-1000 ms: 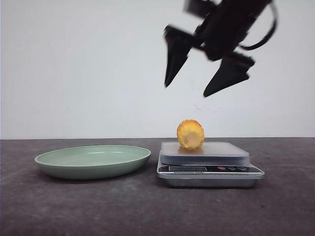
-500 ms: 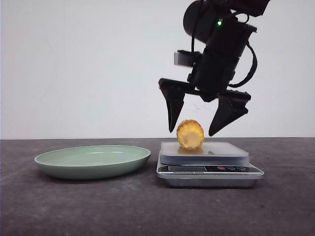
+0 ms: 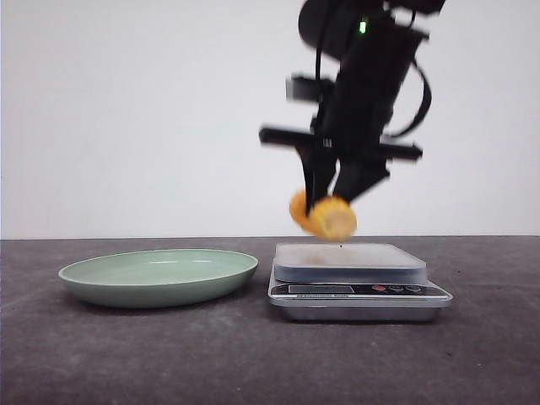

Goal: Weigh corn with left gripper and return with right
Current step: 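Carry the corn with the right gripper back onto the green plate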

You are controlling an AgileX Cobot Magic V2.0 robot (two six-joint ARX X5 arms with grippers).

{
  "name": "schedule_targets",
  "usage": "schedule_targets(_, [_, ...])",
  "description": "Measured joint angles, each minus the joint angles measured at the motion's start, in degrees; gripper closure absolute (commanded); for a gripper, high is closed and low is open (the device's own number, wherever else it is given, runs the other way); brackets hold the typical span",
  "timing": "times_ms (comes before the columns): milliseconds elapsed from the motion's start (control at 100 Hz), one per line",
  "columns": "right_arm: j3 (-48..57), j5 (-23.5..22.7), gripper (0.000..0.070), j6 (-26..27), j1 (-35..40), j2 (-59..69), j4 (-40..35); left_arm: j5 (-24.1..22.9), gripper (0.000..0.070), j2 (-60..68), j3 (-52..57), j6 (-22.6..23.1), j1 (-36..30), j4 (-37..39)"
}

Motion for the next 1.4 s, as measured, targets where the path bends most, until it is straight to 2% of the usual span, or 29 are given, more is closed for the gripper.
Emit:
schedule_targets(130, [0.00,-0.59,0.0699,-2.80,1.86,-10.60,-1.27,0.00,0.0270,0.00,0.00,0.48,0.00,0.00])
schedule_targets(270, [0.52,-5.90,0.0699,-3.87,3.76,-21.20,-1.51,0.00,0.0270,0.00,0.00,0.79,0.00,0.00])
schedule_targets(450, [2.91,-8.26,0.0699,-3.13,8.55,-23.89,-1.55,0.00,0.0270,0.00,0.00,0.96,0.00,0.00])
schedule_targets(720, [3.06,-6.84,0.0699,0.79,14.08,-12.11,7.74,0.00,0.0270,0.00,0.00,0.98,0.00,0.00])
schedule_targets(1020, [10.56,-4.13,0.0699,5.14,13.70,7.56,9.55,-0.50,0.0270,0.00,0.00,1.07,0.00,0.00])
schedule_targets(1200, [14.14,-2.58,0.0697,10.03,13.20,16.17,12.02,-1.66,0.0270,0.00,0.00,1.20,0.00,0.00])
schedule_targets(1250, [14.29,-2.58,0.0665,11.39,13.22,17.75,12.79,-1.66,0.0270,0.00,0.00,1.20,0.00,0.00])
schedule_targets(1330, [14.29,-2.29,0.0563,12.92,13.29,19.67,13.05,-1.64,0.0270,0.00,0.00,1.18,0.00,0.00])
schedule_targets(1400, [14.29,-1.33,0.0553,13.60,13.31,20.94,12.90,-1.66,0.0270,0.00,0.00,1.20,0.00,0.00])
